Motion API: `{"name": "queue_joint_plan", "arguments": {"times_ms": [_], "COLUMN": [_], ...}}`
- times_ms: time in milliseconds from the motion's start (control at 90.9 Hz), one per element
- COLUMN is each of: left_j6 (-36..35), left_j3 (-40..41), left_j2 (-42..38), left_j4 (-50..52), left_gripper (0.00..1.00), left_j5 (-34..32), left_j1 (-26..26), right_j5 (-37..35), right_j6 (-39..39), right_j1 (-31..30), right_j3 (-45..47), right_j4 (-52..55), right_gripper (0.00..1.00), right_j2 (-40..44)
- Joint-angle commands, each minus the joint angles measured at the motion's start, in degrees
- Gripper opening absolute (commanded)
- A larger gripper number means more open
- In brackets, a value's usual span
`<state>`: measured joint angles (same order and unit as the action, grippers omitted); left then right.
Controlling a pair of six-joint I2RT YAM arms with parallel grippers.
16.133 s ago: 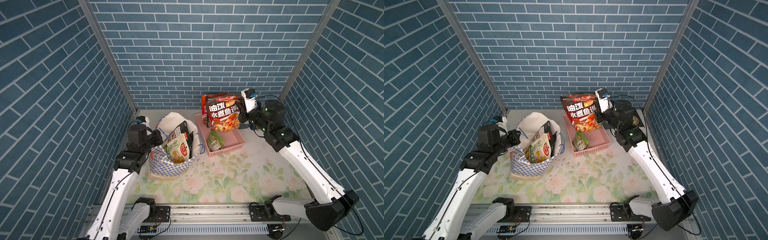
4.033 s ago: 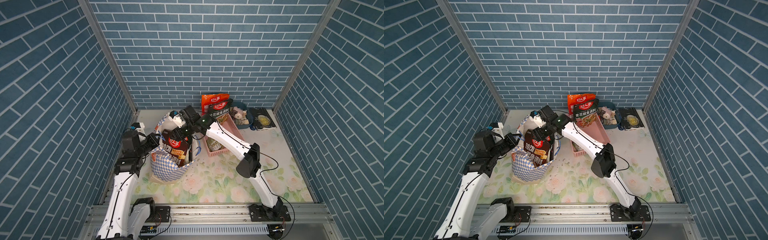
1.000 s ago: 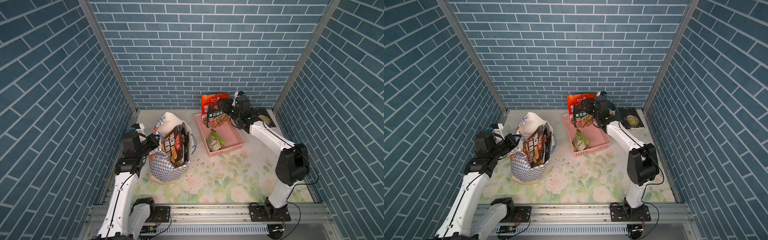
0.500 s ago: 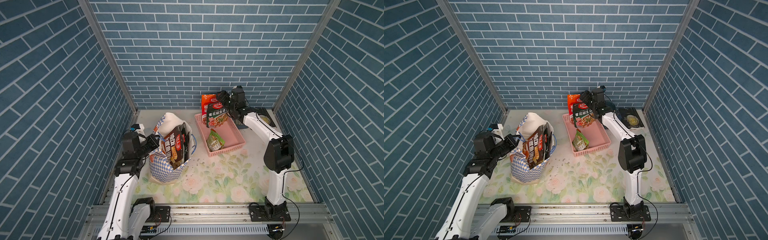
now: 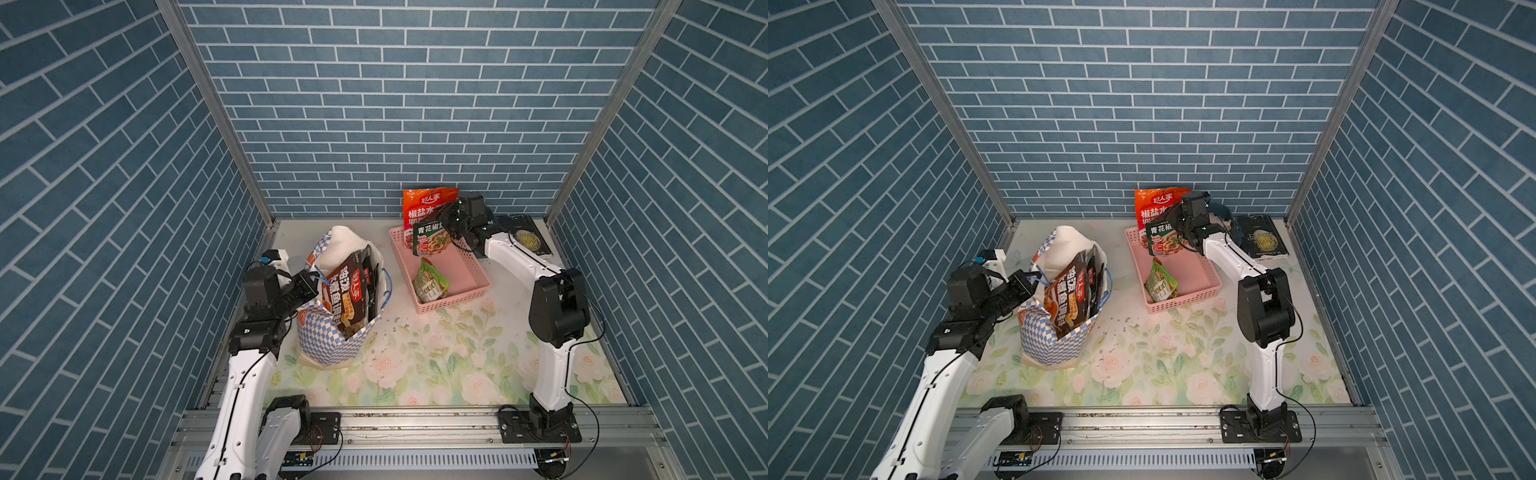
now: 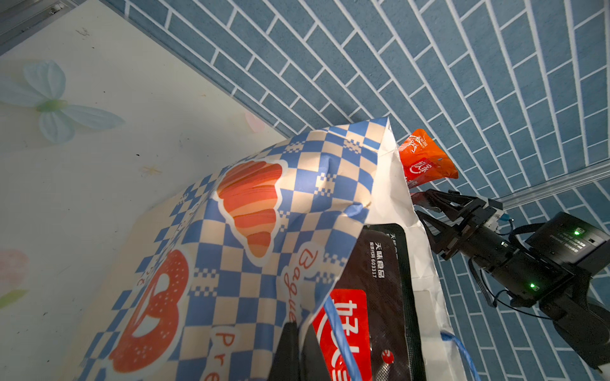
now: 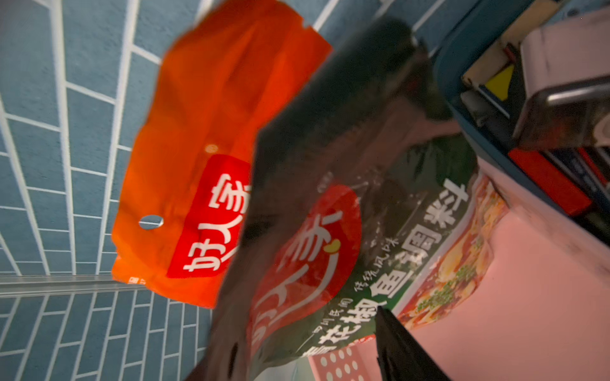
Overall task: Place the condiment packets inside the bag
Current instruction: Pick up the condiment packet from the storage box.
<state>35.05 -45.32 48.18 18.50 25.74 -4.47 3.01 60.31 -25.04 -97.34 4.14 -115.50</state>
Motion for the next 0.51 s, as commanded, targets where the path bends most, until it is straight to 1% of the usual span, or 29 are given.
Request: {"name": "queue_joint_plan", "arguments": {"times_ms": [0,33,77,132,165,198,363,495], "left_j6": [-0.9,-0.9,-0.9,-0.9,-0.9,-0.8,-0.3,0.4], "left_j3": [1.2,1.2,1.2,1.2,1.1,1.0,0.8,0.7], "left_j2": [-0.6,-0.5,-0.5,-0.4,-0.4,-0.5,-0.3,-0.2], "left_j4": [2.8,2.8,2.8,2.7,2.6,2.5,1.3,0.2], "left_gripper": [0.00,0.00,0.00,0.00,0.00,0.00,0.00,0.00], "left_j5": [0.6,0.6,0.6,0.6,0.6,0.6,1.4,2.3], "left_j1": [0.2,0.2,0.2,0.2,0.2,0.2,0.2,0.2], "right_j5": [0.3,-0.4,-1.7,-2.8,-3.4,-3.8,-4.3,-0.8], "right_j6": [0.0,-0.4,-1.4,-2.9,-4.0,-5.2,-14.4,-22.7], "right_j1": [0.5,0.6,0.7,1.0,1.0,1.0,1.0,1.1], "right_j3": [3.0,3.4,3.7,3.7,3.7,3.7,2.7,-0.3], "right_j4": [0.2,0.2,0.4,0.6,0.6,0.4,-1.6,-2.3], "right_gripper": [0.51,0.47,0.37,0.20,0.08,0.00,0.00,0.00], "right_j2": [2.9,3.6,4.5,5.5,6.2,6.8,11.2,14.6]}}
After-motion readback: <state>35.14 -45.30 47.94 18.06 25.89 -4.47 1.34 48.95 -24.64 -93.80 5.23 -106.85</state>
